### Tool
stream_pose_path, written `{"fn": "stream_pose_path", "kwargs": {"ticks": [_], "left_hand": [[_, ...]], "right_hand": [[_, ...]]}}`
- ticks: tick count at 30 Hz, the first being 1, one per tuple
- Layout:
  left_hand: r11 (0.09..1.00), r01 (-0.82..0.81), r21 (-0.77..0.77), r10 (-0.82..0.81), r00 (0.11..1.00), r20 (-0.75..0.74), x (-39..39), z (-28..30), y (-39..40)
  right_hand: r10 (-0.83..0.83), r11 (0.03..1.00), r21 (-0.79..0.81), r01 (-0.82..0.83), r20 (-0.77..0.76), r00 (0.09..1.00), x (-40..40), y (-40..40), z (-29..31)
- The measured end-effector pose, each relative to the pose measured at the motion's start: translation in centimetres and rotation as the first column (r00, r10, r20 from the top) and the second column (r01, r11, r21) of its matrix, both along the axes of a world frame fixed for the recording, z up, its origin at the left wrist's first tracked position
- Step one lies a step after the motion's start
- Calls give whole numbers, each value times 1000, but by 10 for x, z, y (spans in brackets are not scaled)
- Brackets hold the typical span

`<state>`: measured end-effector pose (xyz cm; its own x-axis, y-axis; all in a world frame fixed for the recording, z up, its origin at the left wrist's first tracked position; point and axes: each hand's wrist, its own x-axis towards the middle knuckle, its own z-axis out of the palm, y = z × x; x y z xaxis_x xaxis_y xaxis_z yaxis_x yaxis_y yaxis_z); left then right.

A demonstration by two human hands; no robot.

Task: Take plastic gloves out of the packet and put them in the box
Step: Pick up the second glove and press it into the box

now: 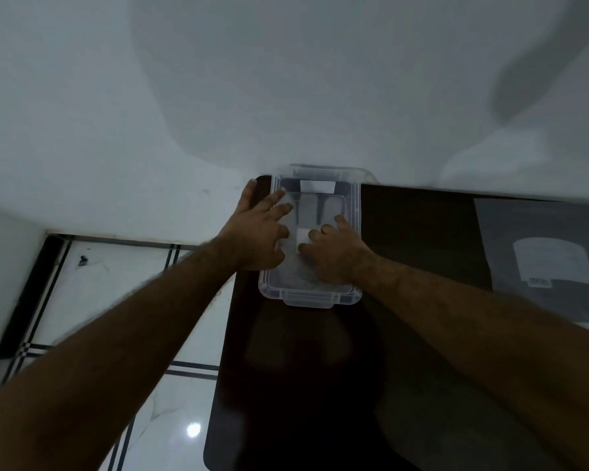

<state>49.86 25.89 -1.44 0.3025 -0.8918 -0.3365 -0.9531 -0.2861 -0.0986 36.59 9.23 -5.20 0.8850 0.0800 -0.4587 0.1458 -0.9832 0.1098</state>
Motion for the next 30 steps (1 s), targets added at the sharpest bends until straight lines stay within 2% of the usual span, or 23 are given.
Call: {"fn": "stream_pose_path", "kwargs": {"ticks": [4, 9, 13, 15, 17, 22, 26, 30], "left_hand": [[987, 127, 100, -129, 991, 19, 3, -6, 1], [975, 143, 169, -156, 985, 67, -1, -8, 3], [968, 216, 129, -228, 970, 84, -5, -7, 5], [959, 233, 161, -247, 966, 73, -9, -8, 4], [955, 226, 194, -242, 968, 64, -11, -8, 2], [980, 170, 99, -175, 984, 45, -5, -6, -1], [975, 147, 166, -161, 984, 74, -6, -9, -6], [967, 219, 128, -231, 968, 94, -8, -9, -7]], "right_hand": [[-16, 1000, 2, 16, 15, 1000, 1, 1, -1], [-7, 1000, -13, 7, -10, 1000, -1, 3, -5], [-7, 1000, 5, 7, 3, 1000, -3, 4, -7], [-22, 999, 26, 21, 22, 1000, -3, 4, -6], [-38, 999, 35, 38, 0, 999, -1, 3, -6], [-29, 999, 31, 30, -28, 999, 0, 1, -4], [-24, 1000, 14, 24, -11, 1000, -2, 2, 0], [13, 1000, 2, -13, -31, 999, -5, 2, 2]]}}
